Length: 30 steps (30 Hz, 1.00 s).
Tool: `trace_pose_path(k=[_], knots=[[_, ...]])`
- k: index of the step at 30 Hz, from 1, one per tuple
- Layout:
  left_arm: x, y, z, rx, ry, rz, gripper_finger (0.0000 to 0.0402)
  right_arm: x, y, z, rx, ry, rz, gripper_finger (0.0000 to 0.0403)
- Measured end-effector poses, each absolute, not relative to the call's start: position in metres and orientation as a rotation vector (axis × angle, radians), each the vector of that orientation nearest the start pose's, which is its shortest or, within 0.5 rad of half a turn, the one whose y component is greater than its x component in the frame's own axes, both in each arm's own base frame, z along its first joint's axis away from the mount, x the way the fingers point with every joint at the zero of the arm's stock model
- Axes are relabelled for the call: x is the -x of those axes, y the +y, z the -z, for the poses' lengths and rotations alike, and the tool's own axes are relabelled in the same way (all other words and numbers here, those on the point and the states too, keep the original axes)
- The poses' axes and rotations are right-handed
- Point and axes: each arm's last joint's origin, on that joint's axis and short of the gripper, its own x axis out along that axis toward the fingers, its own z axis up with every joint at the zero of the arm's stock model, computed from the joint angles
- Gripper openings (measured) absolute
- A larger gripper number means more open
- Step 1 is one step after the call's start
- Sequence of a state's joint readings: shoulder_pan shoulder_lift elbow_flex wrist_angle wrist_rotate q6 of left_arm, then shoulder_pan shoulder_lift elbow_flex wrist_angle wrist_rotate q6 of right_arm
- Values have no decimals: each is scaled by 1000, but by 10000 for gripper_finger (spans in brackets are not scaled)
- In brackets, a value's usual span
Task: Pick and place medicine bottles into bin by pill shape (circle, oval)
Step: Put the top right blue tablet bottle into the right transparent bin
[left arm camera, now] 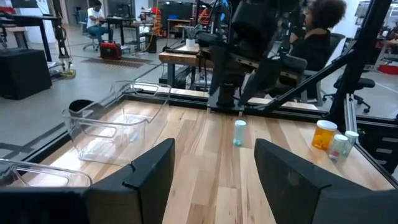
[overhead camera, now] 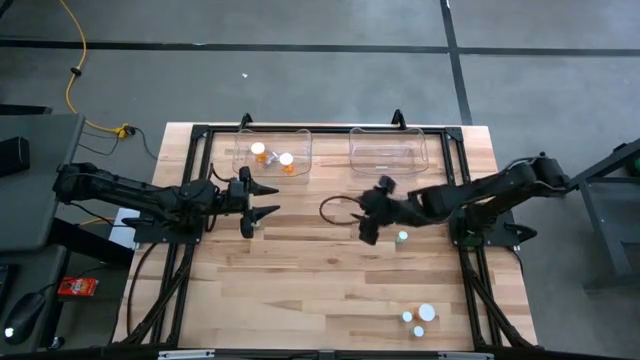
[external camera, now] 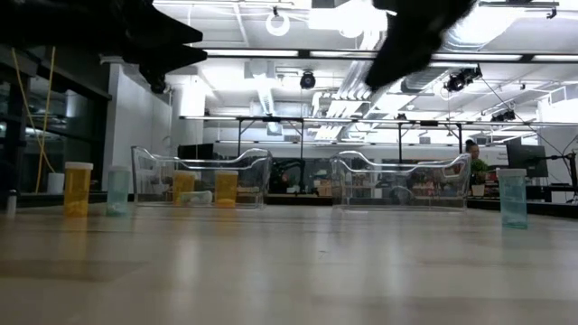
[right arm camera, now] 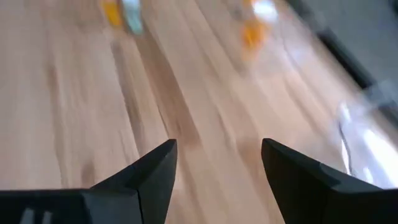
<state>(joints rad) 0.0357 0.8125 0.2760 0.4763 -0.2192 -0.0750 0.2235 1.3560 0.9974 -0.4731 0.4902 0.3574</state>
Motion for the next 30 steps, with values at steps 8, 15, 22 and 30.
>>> trace_pose_path(k=[8,15,22,30], knots=[[-175,12,-216,103,44,-254,209,-225,80,-232,-216,975,593,228],[-175,12,-216,107,42,-252,209,-203,98,-215,-387,1111,611,228],[-175,12,-216,107,43,-252,209,-199,104,-214,-448,1105,634,228],[-175,12,-216,106,43,-252,209,-197,101,-214,-467,1070,709,228]])
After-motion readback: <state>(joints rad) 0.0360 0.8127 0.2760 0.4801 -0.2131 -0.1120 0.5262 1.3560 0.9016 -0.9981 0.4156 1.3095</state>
